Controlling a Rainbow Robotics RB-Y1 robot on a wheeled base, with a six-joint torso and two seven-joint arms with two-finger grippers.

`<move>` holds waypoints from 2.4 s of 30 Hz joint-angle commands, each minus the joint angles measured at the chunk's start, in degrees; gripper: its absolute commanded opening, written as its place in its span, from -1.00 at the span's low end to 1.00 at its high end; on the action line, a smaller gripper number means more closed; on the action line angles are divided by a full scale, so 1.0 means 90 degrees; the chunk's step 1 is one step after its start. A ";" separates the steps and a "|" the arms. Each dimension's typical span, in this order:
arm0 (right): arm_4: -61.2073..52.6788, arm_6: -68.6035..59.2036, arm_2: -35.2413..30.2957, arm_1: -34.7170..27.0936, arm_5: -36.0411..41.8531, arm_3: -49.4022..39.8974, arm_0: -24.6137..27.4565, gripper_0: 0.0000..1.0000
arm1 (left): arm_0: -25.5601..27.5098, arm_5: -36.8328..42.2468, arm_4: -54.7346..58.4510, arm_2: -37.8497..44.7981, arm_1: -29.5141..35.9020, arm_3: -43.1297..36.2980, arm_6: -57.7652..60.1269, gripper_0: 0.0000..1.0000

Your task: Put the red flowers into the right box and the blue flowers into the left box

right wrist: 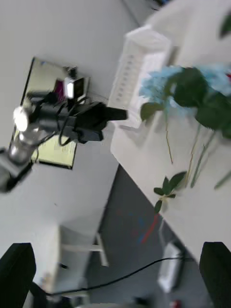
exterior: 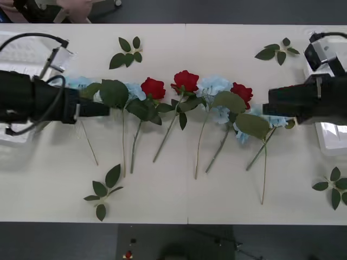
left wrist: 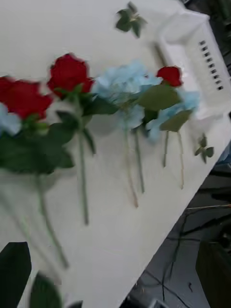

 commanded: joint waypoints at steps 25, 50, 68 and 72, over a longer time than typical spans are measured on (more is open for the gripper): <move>0.8367 -0.7832 0.0314 0.2125 0.1302 0.4089 -0.2921 1.00 | -0.2725 0.0755 -0.2906 -0.2399 -0.1563 0.4367 0.4430 1.00; 0.8787 -0.7442 0.2707 0.3112 -0.0055 0.6287 -0.3869 0.46 | -0.3467 0.0433 -0.4342 -0.3102 -0.2852 0.6017 0.4469 -1.00; 0.8924 -0.7178 0.2755 0.3473 -0.0377 0.6687 -0.4025 -1.00 | -0.4190 0.1820 -0.4430 -0.3102 -0.0742 0.4074 0.3873 -1.00; 0.8895 -0.7090 0.2755 0.3444 -0.0456 0.6687 -0.4162 -1.00 | -0.4502 0.2318 -0.5172 -0.3102 -0.0088 0.4044 0.2623 -1.00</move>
